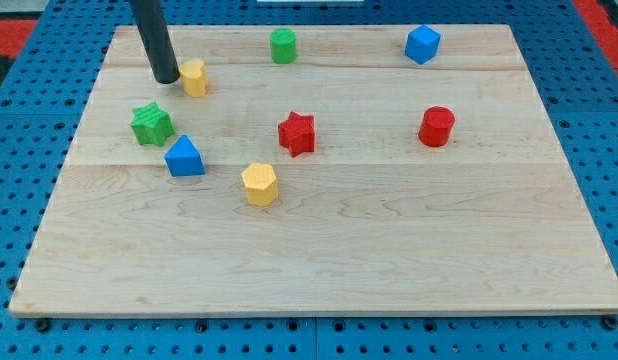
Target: Move the green circle and blue cube towards the red star
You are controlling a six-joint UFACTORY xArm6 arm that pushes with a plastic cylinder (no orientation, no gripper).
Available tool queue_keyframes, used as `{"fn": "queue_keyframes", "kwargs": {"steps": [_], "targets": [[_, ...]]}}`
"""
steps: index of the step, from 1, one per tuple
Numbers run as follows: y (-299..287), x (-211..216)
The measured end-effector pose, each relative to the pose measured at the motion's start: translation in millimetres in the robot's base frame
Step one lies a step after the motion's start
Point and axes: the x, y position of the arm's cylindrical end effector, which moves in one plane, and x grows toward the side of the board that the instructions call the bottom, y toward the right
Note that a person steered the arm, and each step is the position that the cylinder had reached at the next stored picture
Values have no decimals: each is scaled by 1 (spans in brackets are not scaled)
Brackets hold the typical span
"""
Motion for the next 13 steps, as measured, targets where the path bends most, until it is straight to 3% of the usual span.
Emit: {"fn": "queue_keyframes", "kwargs": {"steps": [1,2,3,5,6,7,8,9,10,11,13], "targets": [[19,-49],[94,-84],[167,-86],[177,-40],[228,-76],[243,-46],[198,-23],[215,-39],[260,-74],[349,-81],[377,-49]]}}
